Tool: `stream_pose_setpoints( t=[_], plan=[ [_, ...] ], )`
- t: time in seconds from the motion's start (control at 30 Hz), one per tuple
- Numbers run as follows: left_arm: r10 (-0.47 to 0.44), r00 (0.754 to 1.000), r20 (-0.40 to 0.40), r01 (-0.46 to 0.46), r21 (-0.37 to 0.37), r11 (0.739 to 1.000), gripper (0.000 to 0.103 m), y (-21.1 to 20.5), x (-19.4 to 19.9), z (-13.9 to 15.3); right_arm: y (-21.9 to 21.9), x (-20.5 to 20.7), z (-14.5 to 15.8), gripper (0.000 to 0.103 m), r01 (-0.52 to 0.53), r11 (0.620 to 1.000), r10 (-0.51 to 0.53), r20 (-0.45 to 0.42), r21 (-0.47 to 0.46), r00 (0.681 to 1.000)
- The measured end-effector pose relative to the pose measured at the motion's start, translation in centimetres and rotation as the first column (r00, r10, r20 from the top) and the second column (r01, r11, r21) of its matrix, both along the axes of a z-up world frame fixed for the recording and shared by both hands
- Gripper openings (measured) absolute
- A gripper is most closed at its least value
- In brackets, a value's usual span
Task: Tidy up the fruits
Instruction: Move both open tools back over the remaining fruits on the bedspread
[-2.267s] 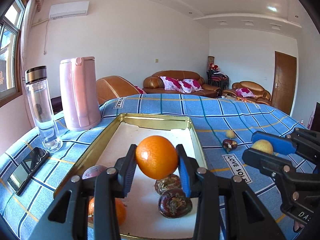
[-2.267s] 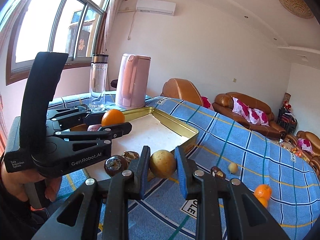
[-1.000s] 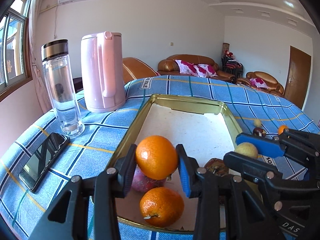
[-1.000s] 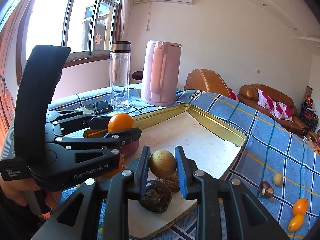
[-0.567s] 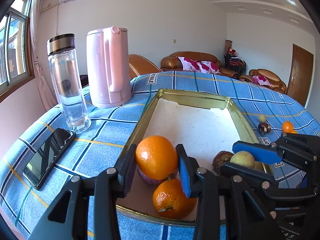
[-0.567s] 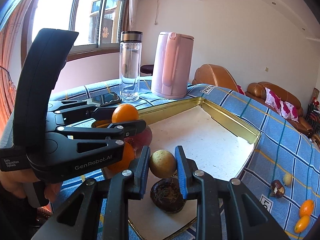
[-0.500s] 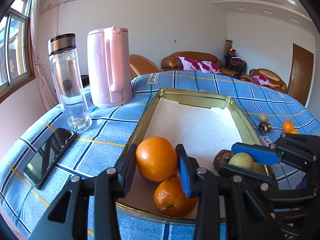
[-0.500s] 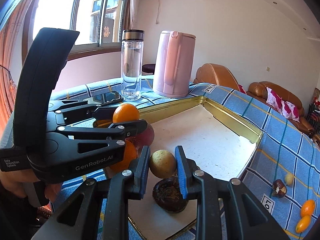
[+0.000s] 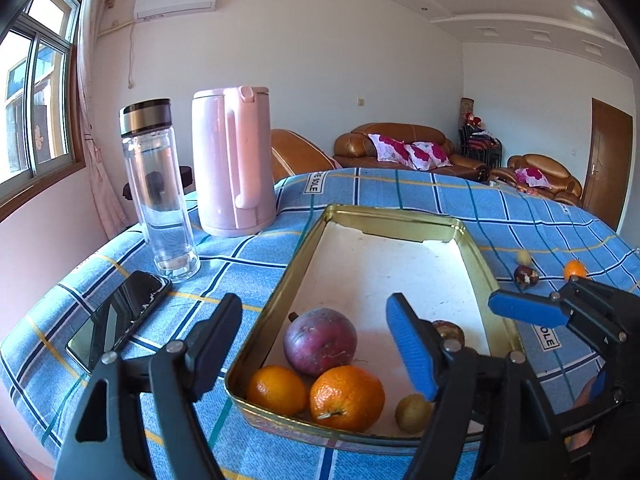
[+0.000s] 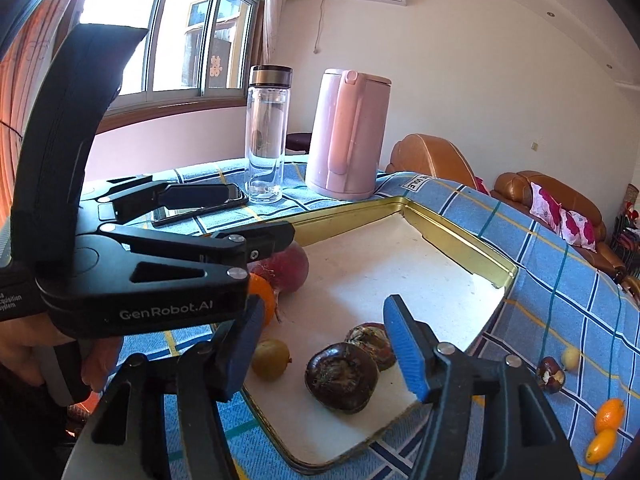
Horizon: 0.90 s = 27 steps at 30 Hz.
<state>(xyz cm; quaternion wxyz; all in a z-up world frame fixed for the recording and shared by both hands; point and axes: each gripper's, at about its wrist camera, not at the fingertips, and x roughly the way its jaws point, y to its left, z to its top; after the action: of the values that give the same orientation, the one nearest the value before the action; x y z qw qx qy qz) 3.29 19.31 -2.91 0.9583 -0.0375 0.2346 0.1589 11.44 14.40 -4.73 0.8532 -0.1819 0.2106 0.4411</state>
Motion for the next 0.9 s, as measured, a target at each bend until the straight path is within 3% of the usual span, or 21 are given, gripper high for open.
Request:
stream_pose_setpoints(
  t=[0.23, 0.4, 0.57, 0.77, 0.9],
  plan=[
    [-0.079, 0.996, 0.05, 0.078, 0.008, 0.997, 0.092, -3.5, 0.4, 1.6, -5.2, 1.4, 1.3, 0.063, 0.13, 0.991, -0.131, 0.038, 0.016, 0.991],
    [-0.192, 0.98, 0.043, 0.192, 0.013, 0.981, 0.094, -7.4, 2.1, 2.8, -10.2, 3.9, 2.4, 0.064, 0.295, 0.954, -0.297, 0.034, 0.052, 0.954],
    [-0.28, 0.96, 0.015, 0.28, 0.026, 0.96, 0.098, -11.5, 4.5, 3.2, -14.9, 6.3, 2.5, 0.064, 0.463, 0.885, -0.465, 0.016, 0.053, 0.885],
    [-0.349, 0.935, -0.066, 0.35, 0.006, 0.937, 0.099, -15.6, 8.2, 1.9, -21.0, 9.9, 1.1, 0.064, 0.633, 0.774, -0.629, -0.097, 0.012, 0.771],
    [-0.353, 0.928, -0.119, 0.357, 0.017, 0.934, 0.099, -17.7, 10.4, 0.8, -23.5, 11.7, -0.3, 0.064, 0.681, 0.732, -0.671, -0.182, -0.015, 0.718]
  ],
)
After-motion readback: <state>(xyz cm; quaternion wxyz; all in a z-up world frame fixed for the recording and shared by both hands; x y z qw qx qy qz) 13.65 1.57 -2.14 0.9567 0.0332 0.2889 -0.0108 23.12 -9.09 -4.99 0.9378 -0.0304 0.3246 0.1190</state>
